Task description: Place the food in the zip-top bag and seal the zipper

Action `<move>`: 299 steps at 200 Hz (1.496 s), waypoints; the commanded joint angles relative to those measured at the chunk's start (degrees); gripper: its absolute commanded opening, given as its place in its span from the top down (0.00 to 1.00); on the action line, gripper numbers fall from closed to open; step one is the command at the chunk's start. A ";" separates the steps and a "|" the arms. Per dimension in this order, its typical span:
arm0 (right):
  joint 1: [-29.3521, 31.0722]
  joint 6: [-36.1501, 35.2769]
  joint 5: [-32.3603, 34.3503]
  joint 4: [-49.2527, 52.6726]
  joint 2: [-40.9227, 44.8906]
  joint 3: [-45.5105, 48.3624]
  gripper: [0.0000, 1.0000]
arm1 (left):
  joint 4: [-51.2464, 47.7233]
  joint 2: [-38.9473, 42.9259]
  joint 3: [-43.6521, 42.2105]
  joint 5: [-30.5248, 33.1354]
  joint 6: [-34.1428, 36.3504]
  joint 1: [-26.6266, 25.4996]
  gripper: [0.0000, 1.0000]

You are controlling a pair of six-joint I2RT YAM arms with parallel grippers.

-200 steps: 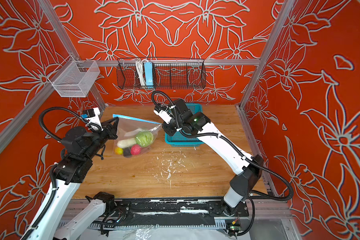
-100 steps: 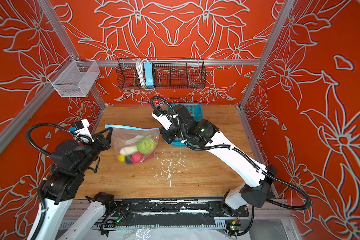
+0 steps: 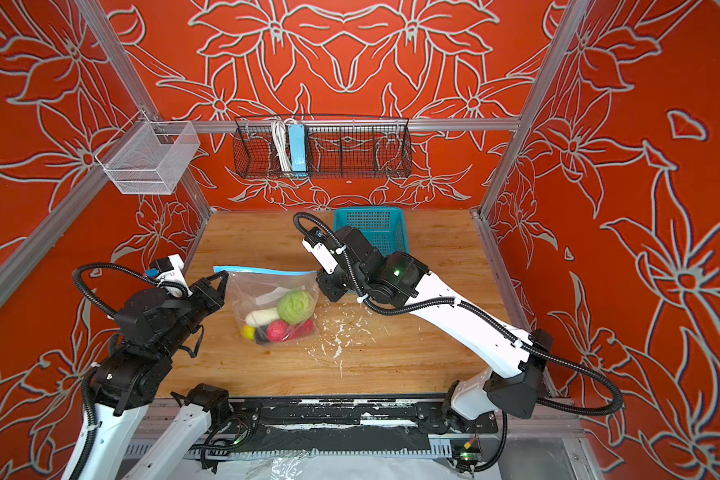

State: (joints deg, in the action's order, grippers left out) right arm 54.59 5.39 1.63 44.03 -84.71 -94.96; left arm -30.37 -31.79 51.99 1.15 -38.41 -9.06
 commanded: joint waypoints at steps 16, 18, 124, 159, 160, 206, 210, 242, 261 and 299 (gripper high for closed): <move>-1.95 -2.84 6.26 1.13 -9.25 -9.03 1.00 | 4.30 -9.05 -0.67 5.04 -1.30 0.25 1.00; -2.23 -2.99 6.32 1.25 -9.95 -9.66 1.00 | 4.63 -9.84 -0.60 5.08 -1.35 0.20 1.00; -17.72 -9.46 0.06 0.71 -53.35 -50.13 1.00 | 19.49 -64.72 21.26 16.95 -0.15 3.44 1.00; -18.94 -9.39 -2.89 -6.33 -58.80 -51.20 1.00 | 20.60 -75.77 29.33 15.34 0.75 5.87 1.00; -18.97 -9.37 -3.09 -6.50 -58.90 -51.20 1.00 | 20.61 -76.00 29.49 15.40 0.86 5.88 1.00; -19.19 -9.67 -10.00 -11.41 -61.62 -52.18 1.00 | 21.02 -82.57 35.04 14.19 2.91 6.51 0.61; -19.25 -9.69 -9.91 -11.55 -61.71 -52.32 0.94 | 21.05 -82.67 35.19 14.15 2.98 6.51 0.55; -19.34 -9.87 -10.87 -11.38 -61.68 -53.16 0.65 | 18.72 -82.67 37.85 15.11 4.40 6.51 0.15; -19.33 -9.70 -10.19 -11.41 -60.90 -53.14 0.49 | 19.31 -80.65 37.40 15.46 5.37 6.56 0.01; -19.60 -9.31 -9.56 -11.42 -58.14 -53.10 0.26 | 19.01 -75.51 35.84 16.11 6.84 6.60 0.03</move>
State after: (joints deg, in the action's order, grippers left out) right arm 35.31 -4.23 -7.86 33.19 -145.93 -146.65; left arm -10.72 -112.40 88.20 15.81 -32.93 -2.59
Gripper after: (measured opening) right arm 0.684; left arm 0.971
